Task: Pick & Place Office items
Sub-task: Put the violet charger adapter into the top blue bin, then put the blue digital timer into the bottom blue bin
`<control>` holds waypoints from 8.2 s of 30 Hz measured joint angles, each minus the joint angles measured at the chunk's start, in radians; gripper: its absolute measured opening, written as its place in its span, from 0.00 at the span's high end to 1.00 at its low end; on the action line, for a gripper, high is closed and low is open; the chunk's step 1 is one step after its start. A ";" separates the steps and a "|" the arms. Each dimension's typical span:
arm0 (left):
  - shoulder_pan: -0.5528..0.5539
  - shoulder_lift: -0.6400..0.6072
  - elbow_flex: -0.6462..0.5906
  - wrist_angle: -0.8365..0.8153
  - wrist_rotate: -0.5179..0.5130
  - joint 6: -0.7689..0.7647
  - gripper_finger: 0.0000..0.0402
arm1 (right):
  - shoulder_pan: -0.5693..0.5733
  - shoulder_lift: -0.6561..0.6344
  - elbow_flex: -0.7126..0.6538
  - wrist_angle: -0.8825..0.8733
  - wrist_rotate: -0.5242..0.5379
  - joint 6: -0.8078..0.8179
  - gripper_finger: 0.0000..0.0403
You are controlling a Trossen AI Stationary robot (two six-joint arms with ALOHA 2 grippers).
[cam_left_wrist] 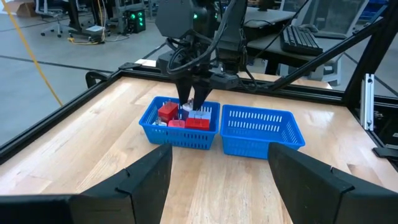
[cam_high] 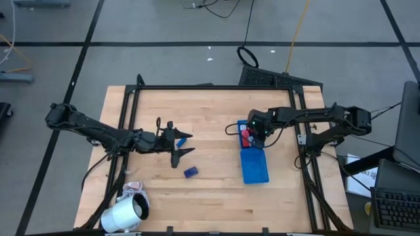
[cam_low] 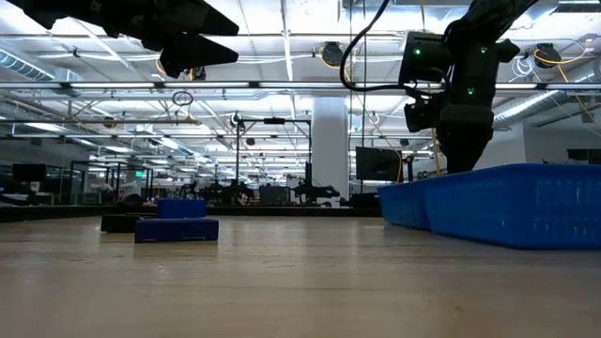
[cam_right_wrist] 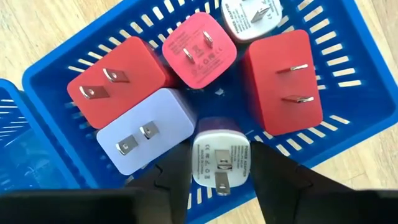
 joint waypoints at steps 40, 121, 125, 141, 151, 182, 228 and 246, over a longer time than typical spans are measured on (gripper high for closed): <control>0.000 0.000 0.000 0.013 0.000 -0.002 0.33 | 0.092 -0.594 -0.138 0.426 -0.004 0.078 0.52; 0.068 0.343 0.000 -0.541 -0.052 -0.602 0.55 | 0.251 -0.903 -0.810 1.301 -0.156 0.030 0.61; 0.068 0.343 0.000 -0.541 -0.052 -0.602 0.66 | 0.251 -0.903 -0.810 1.300 -0.156 0.030 0.61; 0.063 0.342 0.052 -0.355 -0.047 -0.395 0.85 | 0.251 -0.902 -0.810 1.300 -0.156 0.033 0.61; 0.033 0.342 0.282 -0.253 -0.035 -0.160 0.85 | 0.251 -0.891 -0.810 1.305 -0.149 0.033 0.61; 0.057 0.683 0.737 -0.267 0.218 0.089 0.81 | 0.481 -0.361 -0.711 1.782 -0.042 -0.124 0.33; 0.044 0.683 0.735 -0.313 0.233 0.054 0.81 | 0.480 -0.102 -0.525 1.749 0.039 -0.158 0.86; 0.047 0.521 0.738 -0.432 0.301 0.024 0.79 | 0.478 -0.268 -0.531 1.548 0.003 -0.154 0.87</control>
